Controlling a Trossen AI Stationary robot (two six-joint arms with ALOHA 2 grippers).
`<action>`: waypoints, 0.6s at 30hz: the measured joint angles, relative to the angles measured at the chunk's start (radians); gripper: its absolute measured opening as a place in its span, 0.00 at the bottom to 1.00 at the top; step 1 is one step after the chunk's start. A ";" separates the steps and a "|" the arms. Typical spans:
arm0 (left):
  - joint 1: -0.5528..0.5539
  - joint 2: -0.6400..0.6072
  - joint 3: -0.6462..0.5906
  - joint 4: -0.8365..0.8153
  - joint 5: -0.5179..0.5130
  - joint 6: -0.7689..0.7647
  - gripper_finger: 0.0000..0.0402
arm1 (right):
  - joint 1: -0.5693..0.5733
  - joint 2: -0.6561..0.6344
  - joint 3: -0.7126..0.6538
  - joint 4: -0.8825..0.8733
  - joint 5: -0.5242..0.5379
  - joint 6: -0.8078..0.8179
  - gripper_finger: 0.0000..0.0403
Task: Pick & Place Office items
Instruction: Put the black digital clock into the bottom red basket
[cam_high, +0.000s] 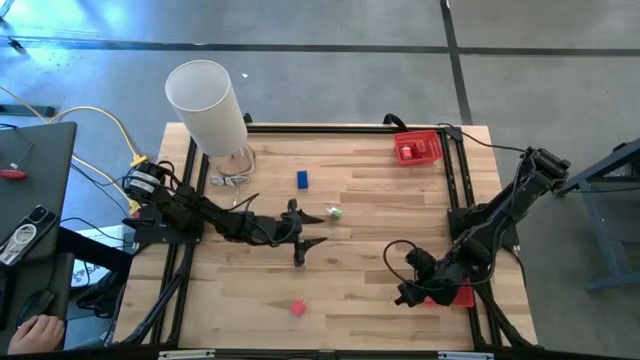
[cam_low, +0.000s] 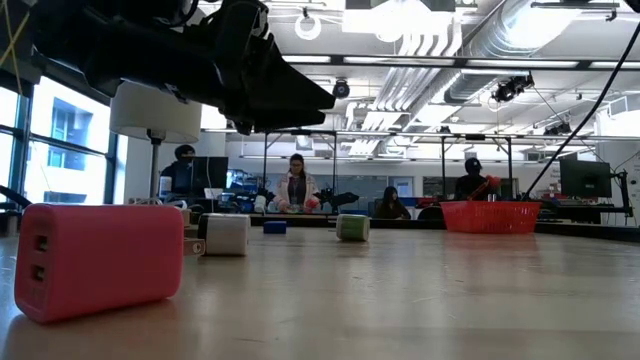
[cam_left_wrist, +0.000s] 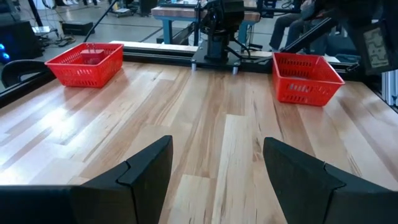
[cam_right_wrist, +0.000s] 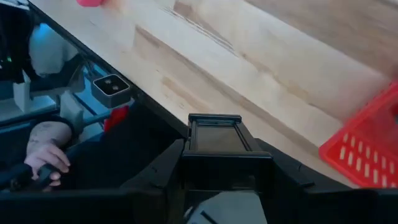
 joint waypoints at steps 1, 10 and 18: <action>0.000 0.000 0.000 -0.001 0.000 0.000 0.61 | -0.002 0.000 0.000 0.005 -0.006 0.003 0.35; 0.000 0.000 0.000 -0.036 0.000 0.000 0.61 | -0.002 0.000 0.085 -0.227 -0.083 0.093 0.35; 0.000 0.000 0.000 -0.049 -0.001 0.000 0.61 | -0.002 0.009 0.156 -0.454 -0.221 0.197 0.35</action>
